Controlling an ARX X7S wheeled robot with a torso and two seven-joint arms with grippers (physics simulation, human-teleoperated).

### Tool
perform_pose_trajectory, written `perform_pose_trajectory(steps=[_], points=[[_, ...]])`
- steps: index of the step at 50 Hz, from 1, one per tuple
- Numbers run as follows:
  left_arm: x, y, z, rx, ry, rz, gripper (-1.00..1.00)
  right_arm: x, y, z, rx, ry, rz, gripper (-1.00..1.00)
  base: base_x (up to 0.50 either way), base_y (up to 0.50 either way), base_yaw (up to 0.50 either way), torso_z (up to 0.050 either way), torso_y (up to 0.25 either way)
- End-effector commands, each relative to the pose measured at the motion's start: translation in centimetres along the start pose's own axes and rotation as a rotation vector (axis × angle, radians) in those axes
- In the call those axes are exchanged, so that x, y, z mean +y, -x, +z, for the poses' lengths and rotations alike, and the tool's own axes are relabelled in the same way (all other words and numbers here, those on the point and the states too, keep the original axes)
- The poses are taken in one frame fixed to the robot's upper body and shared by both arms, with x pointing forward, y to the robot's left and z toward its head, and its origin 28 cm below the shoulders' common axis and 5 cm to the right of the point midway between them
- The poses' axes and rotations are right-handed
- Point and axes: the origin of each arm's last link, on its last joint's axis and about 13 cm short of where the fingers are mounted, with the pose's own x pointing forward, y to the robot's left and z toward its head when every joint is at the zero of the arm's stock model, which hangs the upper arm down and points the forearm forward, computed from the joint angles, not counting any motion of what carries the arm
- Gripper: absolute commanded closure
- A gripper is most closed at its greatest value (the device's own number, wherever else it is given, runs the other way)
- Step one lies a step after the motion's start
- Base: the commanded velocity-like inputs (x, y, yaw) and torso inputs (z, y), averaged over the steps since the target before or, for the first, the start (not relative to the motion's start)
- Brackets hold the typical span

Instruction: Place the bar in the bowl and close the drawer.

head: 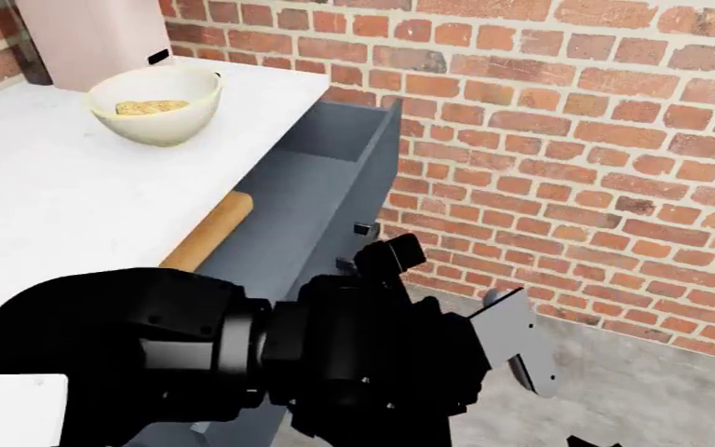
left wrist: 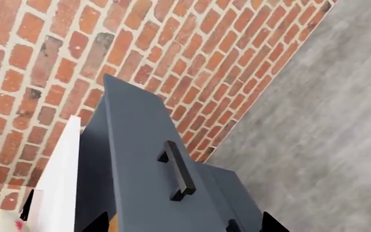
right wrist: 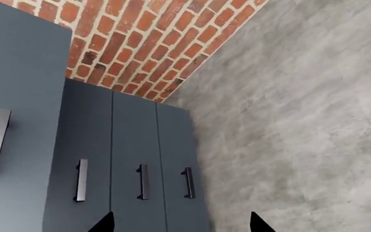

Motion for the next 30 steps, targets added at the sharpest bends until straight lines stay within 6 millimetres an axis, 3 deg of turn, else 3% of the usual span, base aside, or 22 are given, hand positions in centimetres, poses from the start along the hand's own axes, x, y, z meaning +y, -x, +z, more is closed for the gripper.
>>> perform_pose_trajectory(steps=[1,30], points=[[-1.9,-1.1,-1.8,0.028,-0.07,0.019,-1.0,-0.8,0.7,-0.6,0.0,-0.004,-0.001,-1.0,0.0,0.0,0.0,0.0,0.0],[-5.8,-3.1,-5.6,0.075,-0.279,-0.064,-1.0,-1.1,1.0,-0.8,0.006,-0.011,0.003,-1.0,0.0,0.0,0.0,0.0,0.0]])
